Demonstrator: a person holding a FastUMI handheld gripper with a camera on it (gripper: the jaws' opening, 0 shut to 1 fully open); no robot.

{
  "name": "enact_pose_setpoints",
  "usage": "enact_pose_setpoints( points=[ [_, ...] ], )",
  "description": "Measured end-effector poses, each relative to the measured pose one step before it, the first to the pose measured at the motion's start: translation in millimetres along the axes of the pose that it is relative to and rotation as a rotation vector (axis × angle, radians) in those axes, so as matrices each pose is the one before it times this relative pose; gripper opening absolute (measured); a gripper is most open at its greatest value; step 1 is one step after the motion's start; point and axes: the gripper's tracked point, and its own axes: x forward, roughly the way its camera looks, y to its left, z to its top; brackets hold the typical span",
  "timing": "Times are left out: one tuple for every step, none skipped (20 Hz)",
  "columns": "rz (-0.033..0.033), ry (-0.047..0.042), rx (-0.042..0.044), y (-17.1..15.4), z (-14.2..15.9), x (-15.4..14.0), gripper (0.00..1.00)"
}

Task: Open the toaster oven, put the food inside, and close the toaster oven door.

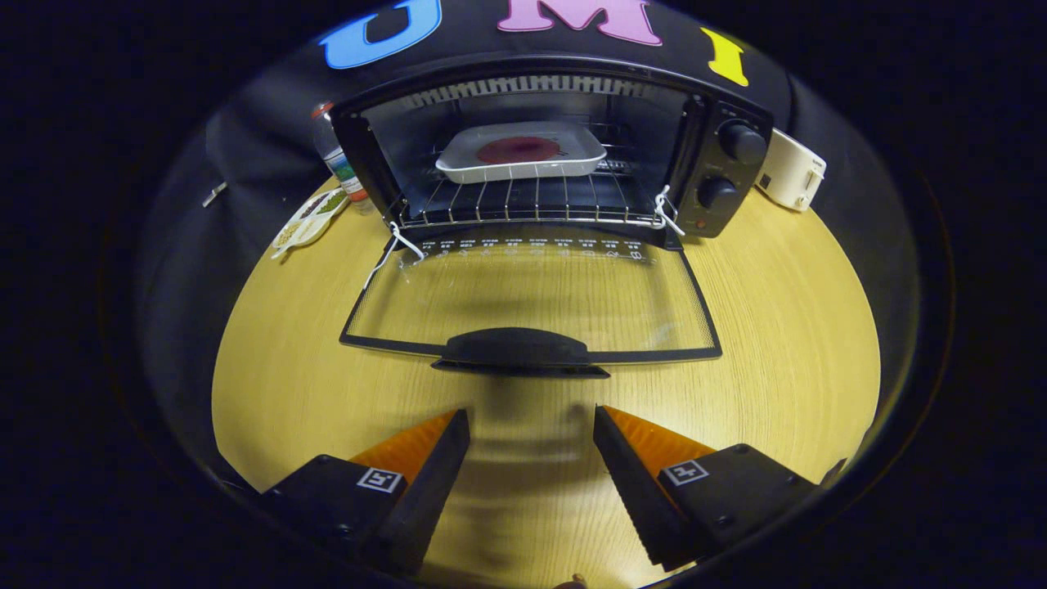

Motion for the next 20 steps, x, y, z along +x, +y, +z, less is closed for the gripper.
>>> enact_pose_setpoints(
  points=[
    [-0.00741, 0.0001, -0.00231, 0.32, 2.15, 4.52, 0.99],
    [-0.0133, 0.00888, -0.00083, -0.37, -0.18, 2.95, 0.99],
    [-0.00657, 0.00906, 0.00329, 0.42, -0.16, 3.82, 0.99],
    [-0.00923, 0.01307, 0.00694, -1.52, -1.46, 5.45, 0.99],
    [-0.01153, 0.01355, 0.0105, -1.37, -1.11, 3.54, 0.99],
    [-0.00499, -0.01479, 0.00853, -0.56, 6.05, 2.68, 0.99],
    [-0.00049, 0.00933, 0.00578, 0.61, 1.6, 2.58, 0.99],
    [-0.01366, 0.00046, 0.00766, -1.59, 1.66, 0.5, 0.99],
    [-0.00973, 0.0021, 0.01132, 0.37, 0.53, -0.13, 0.99],
    [-0.00346, 0.0022, 0.00795, 0.1, 0.71, 0.28, 0.99],
    [0.00372, 0.00409, 0.00472, 0.07, 0.04, 0.24, 0.98],
    [0.00505, 0.00513, 0.01232, 0.75, 0.96, -2.17, 0.98],
    [0.00118, 0.00071, 0.01014, 0.75, 1.63, -3.68, 0.98],
    [-0.00231, -0.00438, -0.00221, 0.24, 1.44, -5.19, 0.99],
    [-0.00216, -0.01294, -0.00861, -0.48, 2.91, -6.27, 0.99],
    [0.00142, -0.01894, 0.00415, 0.57, 3.03, -8.38, 0.98],
    [0.01391, -0.0227, 0.01586, 2.2, 3.88, -7.82, 0.98],
    [0.01483, -0.02415, 0.01671, 2.47, 3.08, -6.34, 0.98],
    [0.00827, -0.0271, 0.01128, 0.41, 4.55, -6.42, 0.98],
    [0.00427, -0.03246, 0.00541, 0.59, 6.03, -7.31, 0.99]
  ],
)
